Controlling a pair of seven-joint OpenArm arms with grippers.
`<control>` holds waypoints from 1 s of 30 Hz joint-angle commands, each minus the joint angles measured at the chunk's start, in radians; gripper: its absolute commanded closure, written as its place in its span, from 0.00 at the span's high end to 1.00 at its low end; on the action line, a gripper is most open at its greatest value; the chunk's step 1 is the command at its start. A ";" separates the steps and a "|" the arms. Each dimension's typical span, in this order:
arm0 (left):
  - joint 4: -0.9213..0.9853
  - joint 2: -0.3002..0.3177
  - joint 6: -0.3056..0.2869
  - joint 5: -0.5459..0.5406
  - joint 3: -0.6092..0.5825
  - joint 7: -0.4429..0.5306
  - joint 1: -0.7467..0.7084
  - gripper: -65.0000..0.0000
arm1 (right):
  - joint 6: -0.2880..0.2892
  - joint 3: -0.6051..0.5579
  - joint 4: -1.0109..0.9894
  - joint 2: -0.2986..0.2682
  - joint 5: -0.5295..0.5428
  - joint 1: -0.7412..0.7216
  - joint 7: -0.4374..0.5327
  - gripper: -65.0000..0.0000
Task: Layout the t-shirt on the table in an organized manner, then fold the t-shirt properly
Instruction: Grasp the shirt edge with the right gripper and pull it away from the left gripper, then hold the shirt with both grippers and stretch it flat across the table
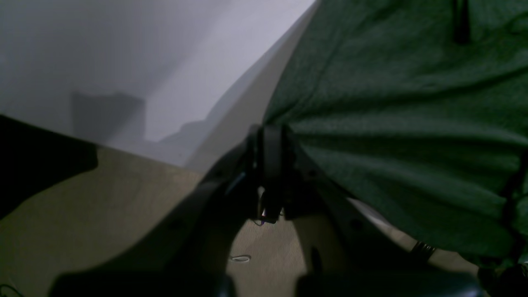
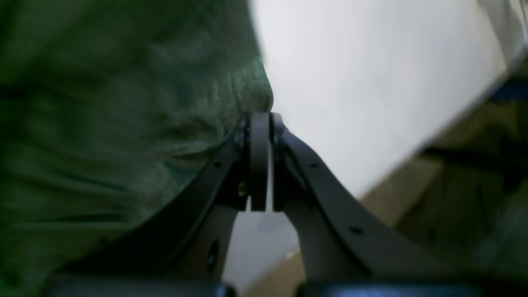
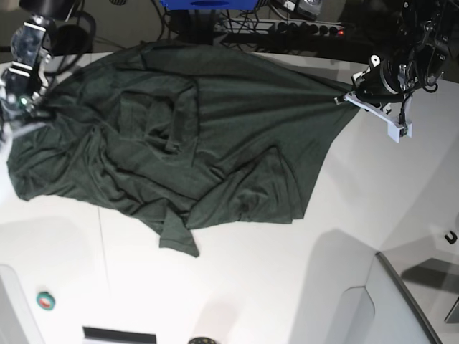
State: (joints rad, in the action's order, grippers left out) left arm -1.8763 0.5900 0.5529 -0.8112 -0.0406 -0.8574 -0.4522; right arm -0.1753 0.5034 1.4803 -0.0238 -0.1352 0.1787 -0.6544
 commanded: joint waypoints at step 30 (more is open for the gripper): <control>-0.010 0.014 0.003 0.008 0.008 0.007 0.002 0.00 | 0.547 0.564 -0.217 -0.006 0.627 -0.032 -0.083 0.64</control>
State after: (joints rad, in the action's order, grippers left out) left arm -1.8755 0.5869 0.5522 -0.8120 -0.0410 -0.8577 -0.4519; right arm 0.3683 1.0637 1.2556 -0.0227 0.4984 0.1493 -0.7319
